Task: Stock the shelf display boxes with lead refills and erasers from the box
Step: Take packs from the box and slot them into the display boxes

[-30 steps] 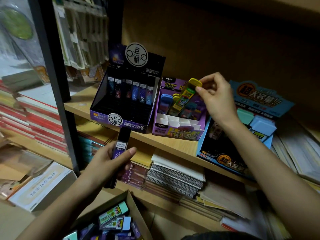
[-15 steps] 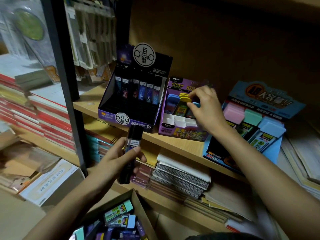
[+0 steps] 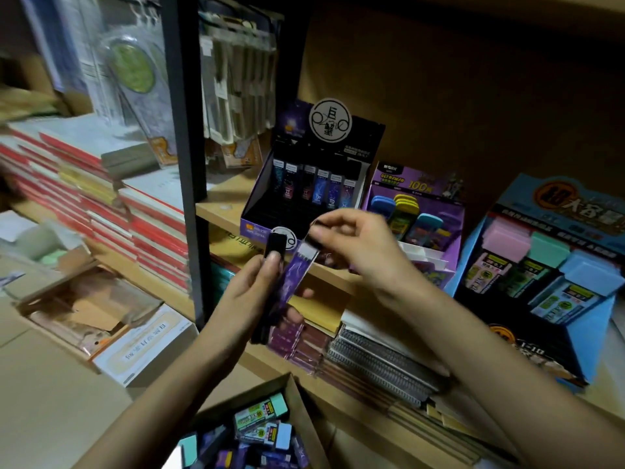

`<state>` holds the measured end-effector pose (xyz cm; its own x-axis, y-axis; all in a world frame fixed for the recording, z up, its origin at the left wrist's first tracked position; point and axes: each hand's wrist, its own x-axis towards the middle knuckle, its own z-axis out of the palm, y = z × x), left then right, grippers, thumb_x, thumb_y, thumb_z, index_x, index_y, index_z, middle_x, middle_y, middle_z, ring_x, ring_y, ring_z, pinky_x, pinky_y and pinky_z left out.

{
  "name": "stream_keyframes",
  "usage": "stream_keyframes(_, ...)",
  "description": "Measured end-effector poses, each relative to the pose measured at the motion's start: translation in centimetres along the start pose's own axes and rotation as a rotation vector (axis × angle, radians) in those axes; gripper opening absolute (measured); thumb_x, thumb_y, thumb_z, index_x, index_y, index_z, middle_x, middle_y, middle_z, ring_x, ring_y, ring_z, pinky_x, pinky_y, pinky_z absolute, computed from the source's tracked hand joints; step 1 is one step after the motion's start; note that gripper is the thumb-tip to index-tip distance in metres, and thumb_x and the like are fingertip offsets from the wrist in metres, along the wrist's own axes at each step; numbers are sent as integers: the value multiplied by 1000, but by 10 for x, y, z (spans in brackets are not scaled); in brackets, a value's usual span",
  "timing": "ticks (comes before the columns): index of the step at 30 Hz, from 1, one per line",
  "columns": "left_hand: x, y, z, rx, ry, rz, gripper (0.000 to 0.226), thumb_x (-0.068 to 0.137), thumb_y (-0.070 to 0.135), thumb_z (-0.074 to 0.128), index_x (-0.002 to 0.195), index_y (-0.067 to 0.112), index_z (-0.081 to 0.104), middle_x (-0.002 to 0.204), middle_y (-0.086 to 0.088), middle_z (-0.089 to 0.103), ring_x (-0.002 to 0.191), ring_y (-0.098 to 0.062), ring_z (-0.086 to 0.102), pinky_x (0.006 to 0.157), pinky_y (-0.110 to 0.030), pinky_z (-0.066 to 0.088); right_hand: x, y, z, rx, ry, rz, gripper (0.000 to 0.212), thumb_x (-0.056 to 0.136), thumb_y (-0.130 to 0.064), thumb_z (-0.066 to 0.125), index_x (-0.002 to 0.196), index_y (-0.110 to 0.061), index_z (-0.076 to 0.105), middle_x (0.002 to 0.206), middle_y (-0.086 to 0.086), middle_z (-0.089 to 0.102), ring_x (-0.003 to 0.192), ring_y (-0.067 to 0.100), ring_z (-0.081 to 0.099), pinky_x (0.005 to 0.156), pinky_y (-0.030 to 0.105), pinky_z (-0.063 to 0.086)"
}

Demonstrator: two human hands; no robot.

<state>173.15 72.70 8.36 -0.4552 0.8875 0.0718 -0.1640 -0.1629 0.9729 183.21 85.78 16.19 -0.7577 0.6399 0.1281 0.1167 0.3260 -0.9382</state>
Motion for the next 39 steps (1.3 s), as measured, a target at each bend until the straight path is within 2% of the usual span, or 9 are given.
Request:
stream_keyframes(4, 5, 12, -20, 39, 122, 44, 34, 90, 43, 43, 105, 14, 47, 92, -8, 73, 56, -16, 65, 46, -22, 50, 46, -18, -22, -75, 203, -120, 10, 86, -9, 65, 85, -17, 60, 75, 2, 60, 55, 1, 59, 48, 18, 50)
stream_keyframes(8, 6, 21, -29, -1, 129, 64, 24, 91, 39, 45, 97, 16, 51, 88, -10, 73, 57, -16, 63, 46, -22, 49, 97, -21, -26, -375, 361, -258, 10, 82, -16, 71, 89, -14, 64, 77, 5, 62, 72, 17, 60, 68, 31, 50)
stream_keyframes(10, 5, 22, -31, 46, 130, 76, 23, 88, 39, 47, 95, 19, 55, 85, -7, 73, 61, -18, 64, 52, -28, 52, 115, -18, -23, -512, 395, -306, 16, 82, -19, 71, 95, -11, 67, 87, 5, 66, 80, 14, 58, 73, 23, 44)
stream_keyframes(15, 3, 21, -38, 163, 187, 114, 21, 86, 39, 47, 89, 20, 57, 77, -1, 70, 64, -18, 63, 55, -26, 51, 137, -8, -12, -690, 341, -348, 21, 85, -18, 68, 103, -7, 67, 101, 8, 68, 94, 18, 59, 76, 19, 39)
stream_keyframes(21, 3, 21, -42, 151, 210, 115, 21, 86, 40, 48, 89, 22, 58, 76, 2, 70, 64, -16, 62, 53, -23, 50, 146, -10, -9, -654, 326, -316, 19, 83, -18, 70, 100, -10, 70, 90, 1, 64, 85, 12, 56, 71, 15, 36)
stream_keyframes(26, 3, 21, -42, 140, 234, 108, 18, 88, 38, 49, 88, 22, 58, 81, -7, 70, 76, -34, 66, 67, -46, 55, 151, -2, -4, -726, 299, -281, 22, 84, -16, 68, 103, -8, 60, 90, 5, 58, 84, 17, 53, 72, 26, 40)
stream_keyframes(29, 3, 22, -43, 153, 235, 114, 22, 84, 43, 48, 89, 23, 58, 81, -4, 70, 77, -34, 65, 71, -51, 55, 152, 3, 0, -856, 311, -347, 18, 85, -14, 66, 99, -5, 59, 96, 11, 61, 87, 24, 56, 72, 28, 40)
stream_keyframes(36, 3, 22, -41, 148, 207, 127, 22, 84, 42, 48, 90, 23, 58, 78, 1, 70, 75, -32, 66, 60, -31, 57, 146, -14, 0, -1138, 290, -329, 30, 92, -27, 58, 114, -8, 63, 119, 13, 49, 116, 29, 44, 94, 39, 42)
stream_keyframes(39, 4, 21, -36, 126, 169, 122, 20, 88, 37, 48, 95, 21, 59, 76, 1, 69, 66, -23, 63, 55, -25, 52, 107, -23, 14, -764, 186, -318, 30, 93, -35, 53, 110, -12, 62, 111, 9, 52, 105, 18, 50, 87, 16, 40)
